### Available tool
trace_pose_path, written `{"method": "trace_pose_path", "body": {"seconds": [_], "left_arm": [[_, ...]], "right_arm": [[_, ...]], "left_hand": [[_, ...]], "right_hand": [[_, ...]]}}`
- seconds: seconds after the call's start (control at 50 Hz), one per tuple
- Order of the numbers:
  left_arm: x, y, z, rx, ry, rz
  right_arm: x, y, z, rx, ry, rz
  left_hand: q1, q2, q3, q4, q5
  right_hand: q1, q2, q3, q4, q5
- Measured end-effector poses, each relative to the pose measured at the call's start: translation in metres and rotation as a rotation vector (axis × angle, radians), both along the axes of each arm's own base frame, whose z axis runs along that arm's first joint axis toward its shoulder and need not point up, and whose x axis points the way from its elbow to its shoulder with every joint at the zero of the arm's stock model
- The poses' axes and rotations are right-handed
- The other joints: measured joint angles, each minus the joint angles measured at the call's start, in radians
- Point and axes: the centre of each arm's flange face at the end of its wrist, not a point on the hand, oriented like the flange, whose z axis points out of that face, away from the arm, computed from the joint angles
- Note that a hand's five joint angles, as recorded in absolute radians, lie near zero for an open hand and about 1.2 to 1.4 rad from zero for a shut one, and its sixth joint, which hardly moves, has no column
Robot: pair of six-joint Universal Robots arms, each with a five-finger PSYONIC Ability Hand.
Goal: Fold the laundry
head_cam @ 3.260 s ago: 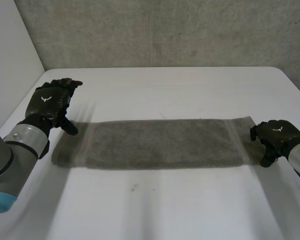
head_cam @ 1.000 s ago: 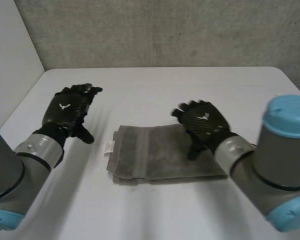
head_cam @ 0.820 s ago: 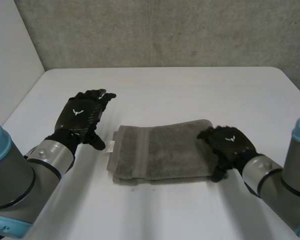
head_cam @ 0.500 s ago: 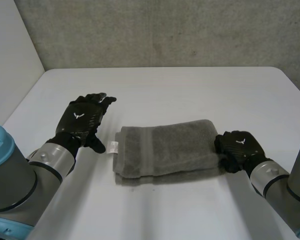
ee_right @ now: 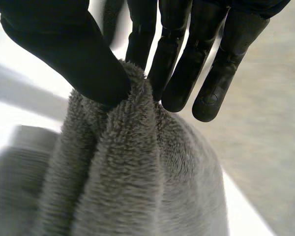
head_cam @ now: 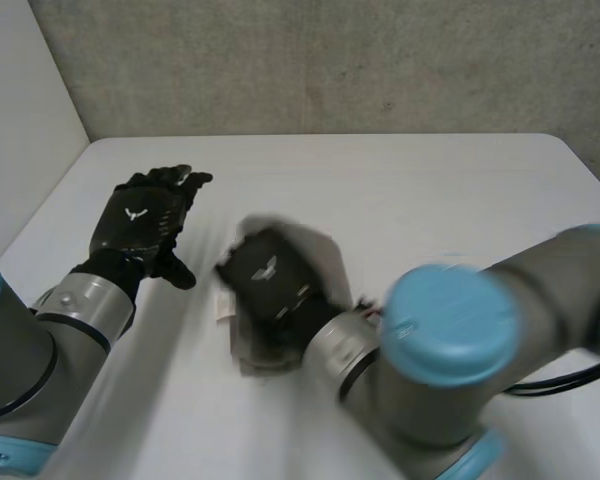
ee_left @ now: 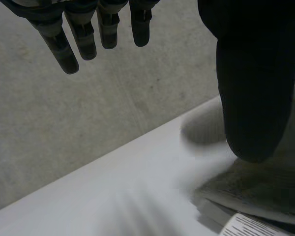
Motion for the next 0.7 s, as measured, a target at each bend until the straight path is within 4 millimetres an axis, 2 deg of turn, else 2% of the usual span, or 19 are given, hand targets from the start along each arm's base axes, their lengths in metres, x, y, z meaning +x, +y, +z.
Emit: {"method": "trace_pose_path", "body": {"seconds": [0.04, 0.1, 0.12, 0.14, 0.16, 0.22, 0.24, 0.36, 0.48, 0.56, 0.7], "left_arm": [[0.001, 0.000, 0.002, -0.007, 0.003, 0.012], [0.002, 0.000, 0.004, -0.010, 0.004, 0.021], [0.002, 0.000, 0.004, -0.010, 0.005, 0.023], [0.003, 0.000, 0.004, -0.009, 0.005, 0.024], [0.003, 0.000, 0.004, -0.009, 0.005, 0.025], [0.003, 0.000, 0.004, -0.007, 0.006, 0.026], [0.002, 0.000, 0.004, -0.006, 0.007, 0.025], [-0.002, 0.000, 0.006, -0.005, 0.012, 0.013], [-0.014, 0.005, 0.008, 0.039, 0.002, -0.027], [-0.028, 0.011, -0.001, 0.132, -0.011, -0.056], [-0.045, 0.015, -0.038, 0.335, -0.073, -0.014]], "right_arm": [[0.010, 0.016, -0.017, 0.037, 0.042, 0.051], [0.015, 0.026, -0.032, 0.069, 0.081, 0.072], [0.015, 0.027, -0.035, 0.077, 0.091, 0.069], [0.015, 0.027, -0.036, 0.080, 0.094, 0.065], [0.015, 0.026, -0.036, 0.082, 0.098, 0.055], [0.012, 0.022, -0.031, 0.081, 0.096, 0.022], [0.009, 0.017, -0.024, 0.074, 0.085, -0.009], [-0.015, -0.018, 0.014, 0.089, -0.018, -0.178], [-0.043, -0.051, 0.033, 0.237, -0.128, -0.305], [-0.053, -0.063, 0.030, 0.359, -0.137, -0.328], [-0.054, -0.078, -0.005, 0.546, -0.062, -0.298]], "left_hand": [[0.000, 0.000, 0.000, 0.000, 0.000], [0.000, 0.000, 0.000, 0.000, 0.000], [0.000, 0.000, 0.000, 0.000, 0.000], [0.000, 0.000, 0.000, 0.000, 0.000], [0.000, 0.000, 0.000, 0.000, 0.000], [0.000, 0.000, 0.000, 0.000, 0.000], [0.000, 0.000, 0.000, 0.000, 0.000], [0.000, 0.000, 0.000, 0.000, 0.000], [0.000, 0.000, 0.000, 0.000, 0.000], [0.000, 0.000, 0.000, 0.000, 0.000], [0.000, 0.000, 0.000, 0.000, 0.000]], "right_hand": [[0.000, 0.000, 0.000, 0.000, 0.000], [-0.003, -0.066, -0.072, -0.080, -0.052], [-0.219, -0.304, -0.308, -0.318, -0.270], [-0.219, -0.304, -0.308, -0.318, -0.270], [-0.462, -0.569, -0.569, -0.581, -0.525], [-0.647, -0.853, -0.858, -0.872, -0.829], [-0.690, -0.928, -0.950, -0.954, -0.912], [-0.691, -0.941, -0.970, -0.958, -0.923], [-0.691, -0.941, -0.970, -0.958, -0.925], [-0.691, -0.941, -0.970, -0.958, -0.926], [-0.691, -0.941, -0.970, -0.958, -0.926]]}}
